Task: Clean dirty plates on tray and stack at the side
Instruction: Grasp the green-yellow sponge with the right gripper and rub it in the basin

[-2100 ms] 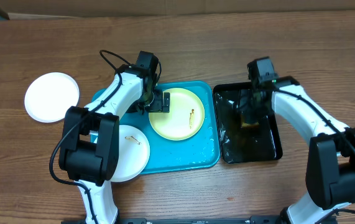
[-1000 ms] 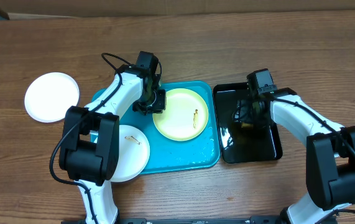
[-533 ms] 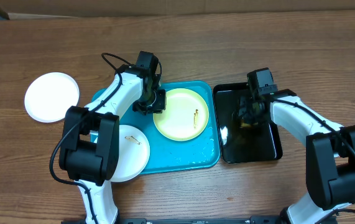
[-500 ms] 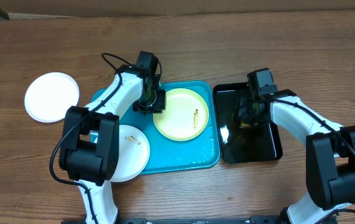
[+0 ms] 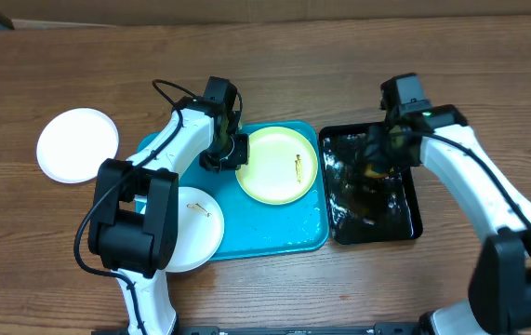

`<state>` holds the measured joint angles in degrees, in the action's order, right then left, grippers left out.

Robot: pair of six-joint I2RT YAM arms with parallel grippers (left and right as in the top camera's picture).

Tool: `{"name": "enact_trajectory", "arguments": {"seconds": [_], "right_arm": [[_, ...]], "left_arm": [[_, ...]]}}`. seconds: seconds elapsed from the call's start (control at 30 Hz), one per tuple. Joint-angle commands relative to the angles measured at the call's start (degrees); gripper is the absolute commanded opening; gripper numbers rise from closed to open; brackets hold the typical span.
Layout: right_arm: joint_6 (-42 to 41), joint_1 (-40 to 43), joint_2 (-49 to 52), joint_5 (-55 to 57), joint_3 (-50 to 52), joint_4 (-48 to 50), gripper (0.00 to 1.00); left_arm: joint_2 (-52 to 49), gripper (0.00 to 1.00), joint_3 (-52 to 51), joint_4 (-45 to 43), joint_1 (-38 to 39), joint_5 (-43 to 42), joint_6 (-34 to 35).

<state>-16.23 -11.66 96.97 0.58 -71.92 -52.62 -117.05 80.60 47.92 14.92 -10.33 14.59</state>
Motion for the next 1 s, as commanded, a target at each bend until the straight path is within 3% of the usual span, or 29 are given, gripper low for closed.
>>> {"name": "enact_trajectory", "arguments": {"seconds": [0.0,0.2,0.33,0.63,0.97], "right_arm": [[0.3,0.5,-2.2,-0.6,-1.0,-3.5,0.04],[9.3,5.7,-2.1,-21.4,-1.0,-5.2,0.04],[9.9,11.1,-2.1,-26.1,-1.0,-6.6,0.04],[20.7,19.2,-2.1,-48.2,-1.0,-9.8,0.04],[21.2,22.1,-2.1,-62.1,-1.0,-12.0,0.04]], "left_arm": [[-0.6,0.04,-0.3,0.0,0.1,0.2,-0.2],[-0.6,0.04,-0.3,0.0,0.1,0.2,-0.2],[-0.6,0.04,-0.3,0.2,0.1,0.2,-0.2],[-0.6,0.04,-0.3,0.1,0.1,0.2,-0.2],[-0.6,0.04,-0.3,0.2,0.1,0.2,-0.2]]}}
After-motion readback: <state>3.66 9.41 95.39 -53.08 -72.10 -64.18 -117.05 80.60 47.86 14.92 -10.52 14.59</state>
